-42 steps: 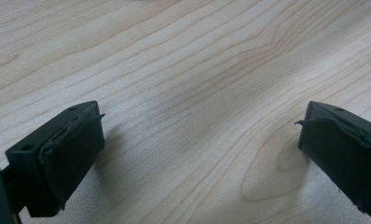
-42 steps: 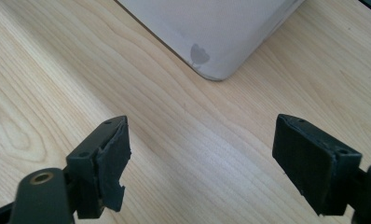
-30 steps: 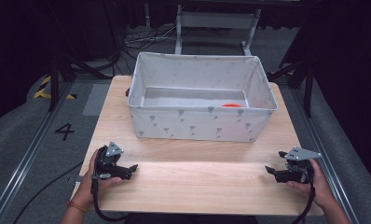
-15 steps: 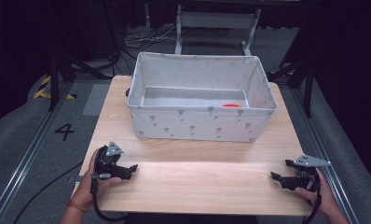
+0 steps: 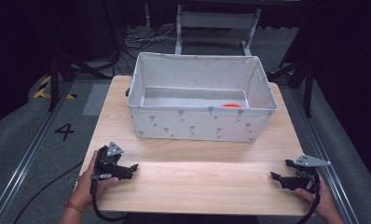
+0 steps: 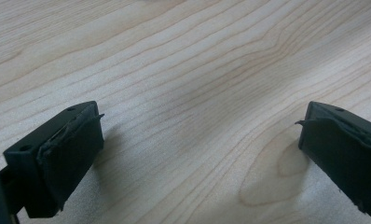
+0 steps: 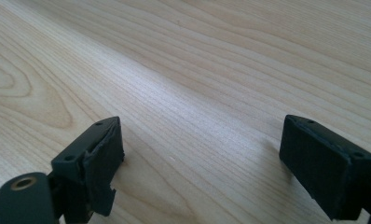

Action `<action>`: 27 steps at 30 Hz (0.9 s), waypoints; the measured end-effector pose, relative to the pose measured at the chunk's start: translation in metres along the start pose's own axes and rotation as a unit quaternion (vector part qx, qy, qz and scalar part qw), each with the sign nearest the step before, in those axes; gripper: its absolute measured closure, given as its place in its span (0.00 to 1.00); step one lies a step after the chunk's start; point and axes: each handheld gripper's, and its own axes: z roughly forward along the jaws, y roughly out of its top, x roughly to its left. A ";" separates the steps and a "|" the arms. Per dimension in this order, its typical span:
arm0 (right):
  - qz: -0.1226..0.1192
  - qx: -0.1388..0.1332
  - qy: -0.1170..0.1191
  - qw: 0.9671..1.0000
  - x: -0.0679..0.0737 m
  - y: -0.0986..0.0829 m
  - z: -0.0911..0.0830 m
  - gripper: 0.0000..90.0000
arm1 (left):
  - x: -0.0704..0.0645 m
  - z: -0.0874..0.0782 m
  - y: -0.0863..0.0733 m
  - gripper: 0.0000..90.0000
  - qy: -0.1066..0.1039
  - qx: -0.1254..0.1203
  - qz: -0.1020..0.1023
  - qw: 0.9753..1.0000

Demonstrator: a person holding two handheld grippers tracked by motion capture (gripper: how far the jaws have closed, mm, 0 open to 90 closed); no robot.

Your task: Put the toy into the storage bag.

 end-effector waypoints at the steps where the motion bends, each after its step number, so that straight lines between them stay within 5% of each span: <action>1: 0.000 0.000 0.000 1.000 0.000 0.000 0.000 0.15 | 0.000 0.000 0.000 0.00 0.000 0.000 0.000 1.000; 27: 0.000 0.000 0.000 1.000 0.000 0.000 0.000 0.15 | -0.001 0.000 0.000 0.00 0.005 0.000 -0.003 1.000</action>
